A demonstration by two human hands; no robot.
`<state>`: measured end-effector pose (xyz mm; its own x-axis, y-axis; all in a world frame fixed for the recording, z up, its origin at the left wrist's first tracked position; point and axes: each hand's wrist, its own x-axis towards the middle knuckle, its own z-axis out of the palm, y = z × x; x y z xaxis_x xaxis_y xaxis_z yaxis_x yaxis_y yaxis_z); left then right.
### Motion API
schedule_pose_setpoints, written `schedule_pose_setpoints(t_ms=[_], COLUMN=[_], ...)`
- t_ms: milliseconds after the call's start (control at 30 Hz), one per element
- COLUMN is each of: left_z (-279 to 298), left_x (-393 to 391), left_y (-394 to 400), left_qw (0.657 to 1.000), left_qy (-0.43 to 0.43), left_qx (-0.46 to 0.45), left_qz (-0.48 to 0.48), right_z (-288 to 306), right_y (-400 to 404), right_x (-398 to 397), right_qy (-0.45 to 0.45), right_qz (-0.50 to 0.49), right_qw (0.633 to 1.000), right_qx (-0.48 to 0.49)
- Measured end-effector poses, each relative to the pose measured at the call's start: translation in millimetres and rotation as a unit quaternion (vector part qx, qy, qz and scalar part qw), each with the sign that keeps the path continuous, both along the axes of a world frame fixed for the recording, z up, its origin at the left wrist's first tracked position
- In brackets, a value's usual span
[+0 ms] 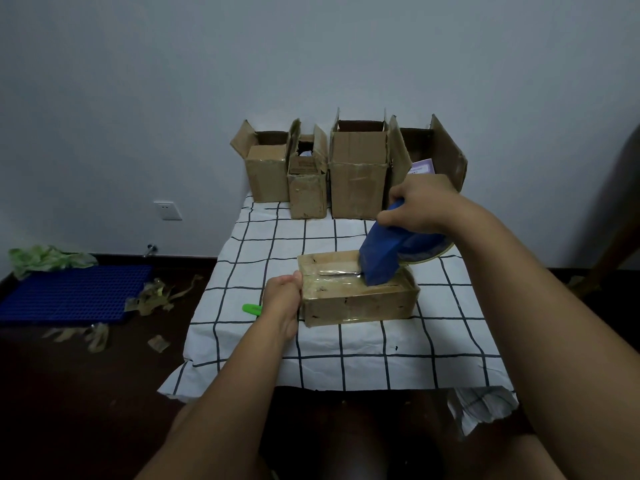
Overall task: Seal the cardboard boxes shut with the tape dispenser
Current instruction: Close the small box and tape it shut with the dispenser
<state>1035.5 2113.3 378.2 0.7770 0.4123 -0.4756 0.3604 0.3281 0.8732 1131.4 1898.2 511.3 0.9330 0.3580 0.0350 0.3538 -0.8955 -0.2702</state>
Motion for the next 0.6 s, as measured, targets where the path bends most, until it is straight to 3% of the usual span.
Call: schedule_pose_setpoints(t_ms=[167, 333, 500, 600], left_z=[2.9, 9.6, 8.5, 5.8], left_x=[-0.3, 0.3, -1.2, -5.5], left_y=[-7.1, -9.3, -11.8, -11.6], left_qw=[0.993, 0.99, 0.997, 0.994], left_qy=[-0.02, 0.011, 0.007, -0.009], left_qx=[-0.118, -0.144, -0.069, 0.073], left_qz=[0.007, -0.009, 0.018, 0.08], right_z=[-2.6, -4.9, -7.8, -8.2], right_y=[1.3, -1.1, -1.3, -1.6], right_x=[-1.2, 0.4, 1.0, -0.7], right_qy=[-0.019, -0.022, -0.029, -0.025], right_qz=[0.004, 0.002, -0.002, -0.007], right_qw=[1.0, 1.0, 1.0, 1.0], right_qx=[0.007, 0.01, 0.008, 0.009])
